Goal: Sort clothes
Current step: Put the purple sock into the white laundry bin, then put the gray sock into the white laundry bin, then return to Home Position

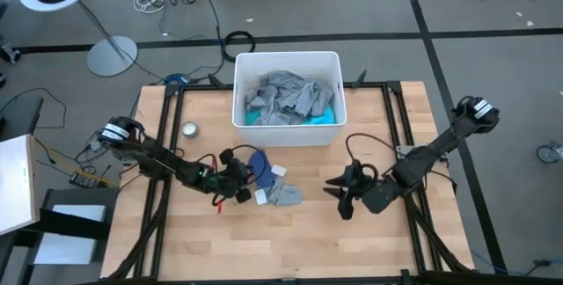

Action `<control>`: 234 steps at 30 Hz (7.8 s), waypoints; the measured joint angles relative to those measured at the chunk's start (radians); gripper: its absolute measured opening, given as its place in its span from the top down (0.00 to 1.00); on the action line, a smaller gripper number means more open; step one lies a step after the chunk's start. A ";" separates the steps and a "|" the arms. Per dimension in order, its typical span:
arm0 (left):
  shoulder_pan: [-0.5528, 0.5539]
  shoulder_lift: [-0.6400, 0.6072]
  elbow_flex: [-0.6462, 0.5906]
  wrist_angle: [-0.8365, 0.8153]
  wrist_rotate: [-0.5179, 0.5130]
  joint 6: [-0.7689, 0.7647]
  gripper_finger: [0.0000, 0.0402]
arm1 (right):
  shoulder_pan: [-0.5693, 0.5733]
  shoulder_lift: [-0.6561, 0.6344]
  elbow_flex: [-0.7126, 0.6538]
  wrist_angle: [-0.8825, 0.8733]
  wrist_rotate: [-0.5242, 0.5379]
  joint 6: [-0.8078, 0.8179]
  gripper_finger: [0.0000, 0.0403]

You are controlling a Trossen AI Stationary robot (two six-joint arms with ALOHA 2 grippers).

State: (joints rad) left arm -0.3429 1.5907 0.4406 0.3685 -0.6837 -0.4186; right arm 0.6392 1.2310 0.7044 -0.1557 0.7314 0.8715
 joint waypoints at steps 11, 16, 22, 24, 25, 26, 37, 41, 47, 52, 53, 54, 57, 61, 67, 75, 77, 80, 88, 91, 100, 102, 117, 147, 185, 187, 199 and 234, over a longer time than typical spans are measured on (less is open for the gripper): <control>0.028 -0.082 0.090 0.000 0.066 0.111 0.99 | -0.007 0.254 -0.129 0.427 0.002 -0.008 0.69; 0.028 -0.168 0.164 -0.030 0.151 0.216 1.00 | -0.017 0.399 -0.129 0.593 0.001 -0.009 0.69; 0.045 -0.271 0.360 -0.300 0.183 0.307 1.00 | -0.043 0.543 -0.129 0.821 -0.006 -0.044 0.69; 0.067 -0.277 0.450 -0.389 0.182 0.364 1.00 | -0.055 0.571 -0.129 0.857 -0.024 -0.059 0.69; 0.082 -0.277 0.498 -0.433 0.182 0.399 1.00 | -0.061 0.583 -0.129 0.880 -0.039 -0.061 0.69; 0.100 -0.277 0.547 -0.492 0.183 0.432 1.00 | -0.067 0.590 -0.129 0.892 -0.054 -0.061 0.69; 0.412 -0.274 0.938 -0.829 0.184 0.603 1.00 | -0.099 0.593 -0.128 0.927 -0.127 -0.069 0.69; 0.518 -0.272 0.938 -0.892 0.225 0.576 0.98 | -0.099 0.593 -0.128 0.927 -0.133 -0.071 0.69; 0.684 -0.272 0.927 -1.038 0.394 0.444 0.85 | -0.100 0.593 -0.128 0.926 -0.169 -0.075 0.69; 0.732 -0.275 0.927 -1.044 0.617 0.433 0.72 | -0.100 0.593 -0.128 0.927 -0.177 -0.088 0.69; 0.732 -0.278 0.927 -1.047 0.642 0.435 0.70 | -0.100 0.593 -0.128 0.927 -0.176 -0.090 0.69; 0.730 -0.283 0.927 -1.052 0.664 0.437 0.69 | -0.100 0.593 -0.128 0.926 -0.176 -0.090 0.69; 0.718 -0.318 0.927 -1.093 0.715 0.441 0.67 | -0.100 0.593 -0.128 0.926 -0.175 -0.120 0.69; 0.691 -0.433 0.837 -1.051 0.722 0.432 0.67 | -0.100 0.593 -0.128 0.928 -0.176 -0.142 0.69; 0.608 -0.710 0.527 -0.863 0.714 0.310 0.67 | -0.118 0.594 -0.127 0.945 -0.161 -0.227 0.69; 0.423 -0.986 0.198 -0.751 0.554 0.142 0.67 | -0.205 0.640 -0.029 0.952 -0.161 -0.645 0.69; 0.377 -1.023 0.141 -0.715 0.529 0.109 0.67 | -0.240 0.673 -0.003 0.951 -0.175 -0.664 0.69; 0.317 -1.055 0.064 -0.648 0.496 0.074 0.67 | -0.292 0.751 0.054 0.947 -0.245 -0.659 0.69; 0.229 -1.054 -0.047 -0.551 0.396 0.001 0.67 | -0.377 0.951 0.242 0.965 -0.466 -0.639 0.88; 0.204 -1.055 -0.075 -0.480 0.393 -0.003 0.67 | -0.400 0.928 0.280 0.925 -0.521 -0.712 0.96; 0.099 -1.038 -0.087 -0.464 0.301 -0.019 0.67 | -0.479 0.577 0.317 0.728 -0.532 -0.938 0.99; 0.075 -1.032 -0.086 -0.468 0.276 -0.020 0.67 | -0.499 0.497 0.323 0.707 -0.536 -0.987 0.99; -0.011 -0.854 -0.086 -0.404 0.159 -0.069 0.67 | -0.835 0.216 0.372 0.653 -0.452 -1.113 0.99; -0.011 -0.807 -0.086 -0.365 0.159 -0.084 0.67 | -0.929 -0.051 0.373 0.002 -0.561 -0.590 0.57; 0.250 -1.283 -0.433 -0.126 0.426 0.229 0.67 | -0.567 -0.311 -0.263 0.188 -0.647 -0.480 0.58; 0.250 -1.358 -0.433 -0.225 0.415 0.207 0.67 | -0.567 -0.311 -0.263 0.186 -0.647 -0.481 0.58; 0.250 -1.591 -0.424 -0.354 0.460 0.257 0.67 | -0.567 -0.311 -0.262 0.189 -0.647 -0.490 0.58; 0.250 -1.584 -0.426 -0.277 0.505 0.231 0.67 | -0.598 -0.414 -0.616 0.644 -0.641 -0.554 0.58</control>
State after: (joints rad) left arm -0.0933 0.0063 0.0147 0.0913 -0.1791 -0.1875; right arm 0.0414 0.8166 0.0887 0.4885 0.0903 0.3178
